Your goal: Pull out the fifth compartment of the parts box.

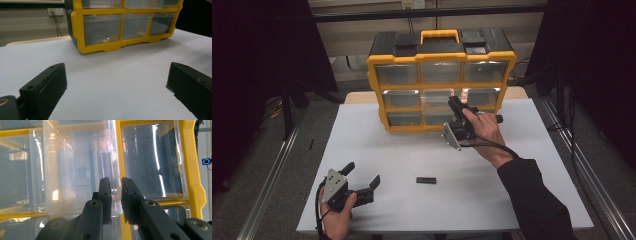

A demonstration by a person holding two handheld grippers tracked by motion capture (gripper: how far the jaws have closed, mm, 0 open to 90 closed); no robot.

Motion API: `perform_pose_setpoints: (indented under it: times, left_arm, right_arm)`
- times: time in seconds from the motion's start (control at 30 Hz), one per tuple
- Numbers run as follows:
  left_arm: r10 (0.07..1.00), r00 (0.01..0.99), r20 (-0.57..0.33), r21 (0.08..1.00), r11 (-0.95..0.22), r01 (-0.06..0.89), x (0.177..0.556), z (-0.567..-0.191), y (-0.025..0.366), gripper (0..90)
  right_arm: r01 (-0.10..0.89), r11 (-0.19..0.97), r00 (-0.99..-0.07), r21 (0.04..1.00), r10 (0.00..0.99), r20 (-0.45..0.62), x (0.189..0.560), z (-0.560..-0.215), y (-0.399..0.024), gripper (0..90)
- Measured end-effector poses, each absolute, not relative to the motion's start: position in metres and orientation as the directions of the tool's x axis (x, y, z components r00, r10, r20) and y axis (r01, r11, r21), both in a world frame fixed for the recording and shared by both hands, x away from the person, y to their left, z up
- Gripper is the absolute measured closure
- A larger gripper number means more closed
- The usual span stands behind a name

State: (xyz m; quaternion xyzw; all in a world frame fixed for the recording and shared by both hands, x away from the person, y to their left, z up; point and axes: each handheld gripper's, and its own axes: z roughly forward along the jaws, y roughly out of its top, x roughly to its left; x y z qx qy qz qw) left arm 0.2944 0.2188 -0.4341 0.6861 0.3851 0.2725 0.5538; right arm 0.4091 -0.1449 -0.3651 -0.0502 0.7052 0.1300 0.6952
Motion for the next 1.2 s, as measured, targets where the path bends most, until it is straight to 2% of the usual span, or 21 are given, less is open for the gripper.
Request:
perform_pose_setpoints:
  times: [1.2]
  left_arm:
    - [0.831,0.554,-0.046,0.97,-0.096,0.224,0.294,-0.434,0.219,2.7]
  right_arm:
    - [-0.269,0.955,-0.021,0.122,0.121,-0.992,0.397,-0.366,-0.147,79.5]
